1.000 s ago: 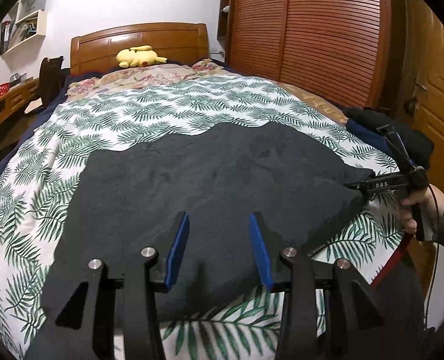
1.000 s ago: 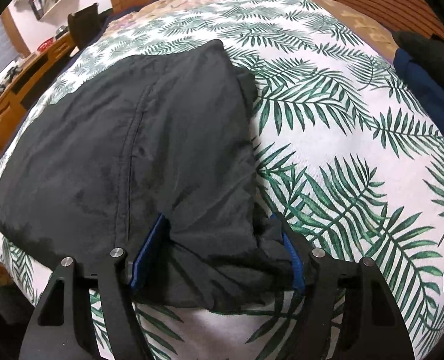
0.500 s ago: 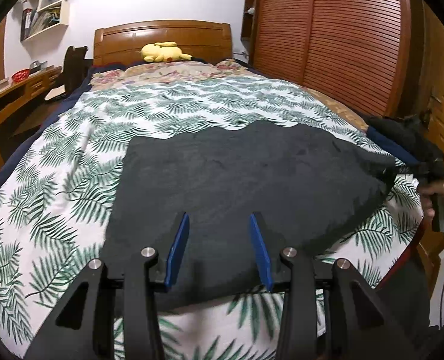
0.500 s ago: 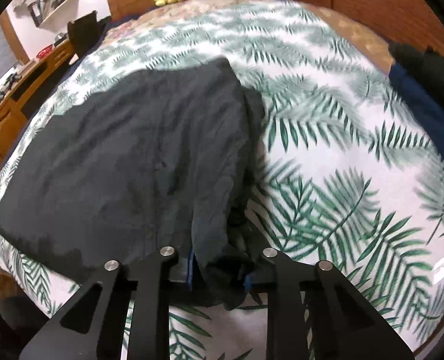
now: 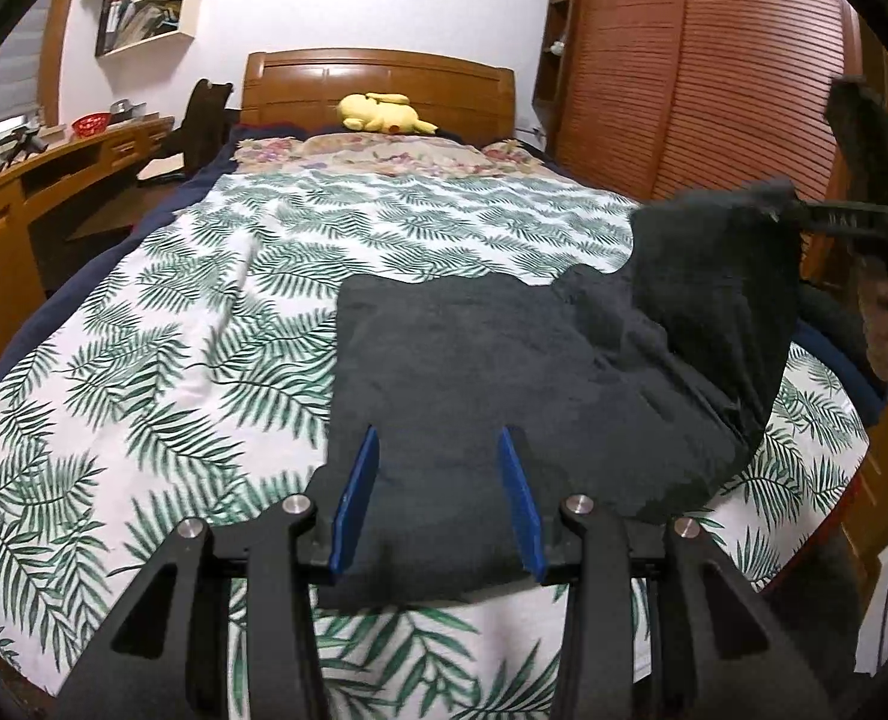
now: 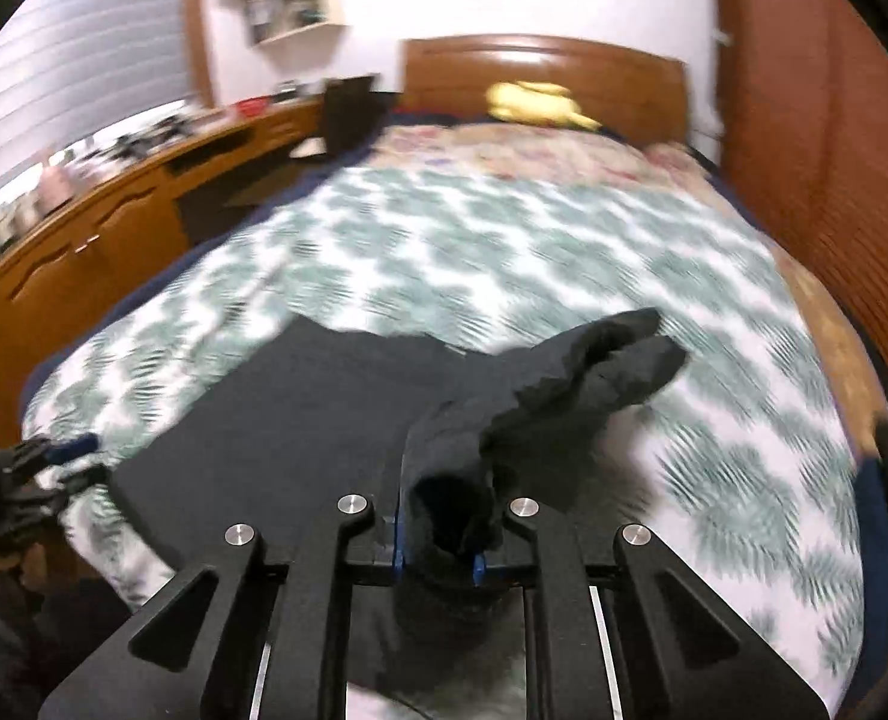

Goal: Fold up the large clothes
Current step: 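Lift the grasped edge with the right tool and fold it over the bundle, then open the right tool and release the folded jacket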

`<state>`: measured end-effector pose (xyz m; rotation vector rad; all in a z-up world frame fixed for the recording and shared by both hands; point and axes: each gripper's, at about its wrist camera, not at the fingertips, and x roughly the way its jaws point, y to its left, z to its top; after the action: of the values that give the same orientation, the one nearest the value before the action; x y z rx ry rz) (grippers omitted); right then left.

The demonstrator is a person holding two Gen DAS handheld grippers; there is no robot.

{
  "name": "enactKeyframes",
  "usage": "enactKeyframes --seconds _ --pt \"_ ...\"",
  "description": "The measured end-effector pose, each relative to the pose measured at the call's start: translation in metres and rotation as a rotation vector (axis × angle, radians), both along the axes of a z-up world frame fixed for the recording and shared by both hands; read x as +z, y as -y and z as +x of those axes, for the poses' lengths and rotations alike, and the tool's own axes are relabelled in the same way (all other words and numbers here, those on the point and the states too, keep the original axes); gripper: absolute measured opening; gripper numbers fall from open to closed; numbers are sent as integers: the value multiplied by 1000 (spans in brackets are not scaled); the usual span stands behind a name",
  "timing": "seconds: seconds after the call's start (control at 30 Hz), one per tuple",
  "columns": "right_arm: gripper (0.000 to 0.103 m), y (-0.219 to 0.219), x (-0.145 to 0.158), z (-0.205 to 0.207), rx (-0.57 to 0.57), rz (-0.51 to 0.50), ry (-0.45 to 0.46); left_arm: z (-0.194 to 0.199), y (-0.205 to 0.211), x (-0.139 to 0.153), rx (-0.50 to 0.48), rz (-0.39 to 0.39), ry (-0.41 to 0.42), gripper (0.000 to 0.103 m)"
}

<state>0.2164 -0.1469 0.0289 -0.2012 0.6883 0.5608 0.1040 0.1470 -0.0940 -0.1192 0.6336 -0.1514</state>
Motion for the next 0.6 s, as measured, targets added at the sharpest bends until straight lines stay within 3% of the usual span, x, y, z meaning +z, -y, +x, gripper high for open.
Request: enactKeyframes --seconds 0.2,0.37,0.47,0.5,0.6 --pt "11 -102 -8 -8 187 25 -40 -7 -28 -3 54 -25 -3 40" --pt "13 -153 -37 -21 258 -9 -126 -14 -45 -4 80 -45 6 40" --pt "22 -164 -48 -25 256 -30 -167 -14 -51 -3 90 -58 9 40" --pt "30 -163 -48 -27 260 -24 -170 -15 -53 -3 93 -63 12 40" --pt "43 -153 -36 -34 258 -17 -120 -14 -56 -1 95 -74 19 40"
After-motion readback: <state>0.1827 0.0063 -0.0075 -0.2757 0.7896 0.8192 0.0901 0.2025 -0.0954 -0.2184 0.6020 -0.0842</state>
